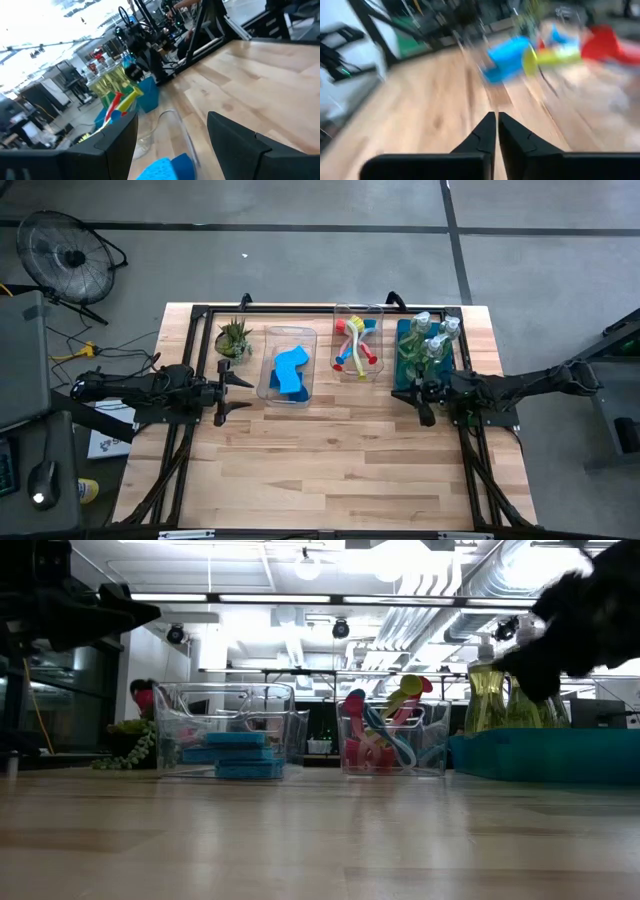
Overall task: Pick & Place Kitchen Sink Supplies
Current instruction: Return to Home Position
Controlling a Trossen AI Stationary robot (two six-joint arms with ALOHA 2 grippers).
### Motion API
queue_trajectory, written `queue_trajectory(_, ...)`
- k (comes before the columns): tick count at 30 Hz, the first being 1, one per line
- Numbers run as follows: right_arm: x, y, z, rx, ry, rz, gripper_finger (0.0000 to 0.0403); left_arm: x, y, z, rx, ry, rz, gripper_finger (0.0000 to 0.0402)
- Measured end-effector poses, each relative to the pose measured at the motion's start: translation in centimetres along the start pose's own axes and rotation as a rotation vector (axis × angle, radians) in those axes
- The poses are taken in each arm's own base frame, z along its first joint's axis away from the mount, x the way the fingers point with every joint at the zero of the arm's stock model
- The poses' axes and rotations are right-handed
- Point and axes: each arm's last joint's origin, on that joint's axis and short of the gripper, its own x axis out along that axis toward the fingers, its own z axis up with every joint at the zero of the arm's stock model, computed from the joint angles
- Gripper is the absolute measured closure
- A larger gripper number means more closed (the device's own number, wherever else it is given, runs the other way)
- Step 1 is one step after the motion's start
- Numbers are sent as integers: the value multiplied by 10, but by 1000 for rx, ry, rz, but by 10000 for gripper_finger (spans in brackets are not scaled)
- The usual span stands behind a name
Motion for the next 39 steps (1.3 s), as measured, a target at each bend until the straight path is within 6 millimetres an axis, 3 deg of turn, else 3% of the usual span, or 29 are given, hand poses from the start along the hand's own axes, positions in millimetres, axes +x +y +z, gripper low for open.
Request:
queue_trajectory(4,-1,-5,-11,33,107,-73,400,0,0,0,53,12,14,168)
queue_trajectory(10,-2,-7,-18,26,174,-118,389,0,1,-1,54,22,27,168)
queue_trajectory(16,-2,-9,-17,89,145,-184,393,0,1,0,53,29,31,168)
queue_trajectory(39,-2,-8,-16,94,136,-166,393,0,1,1,52,29,29,168)
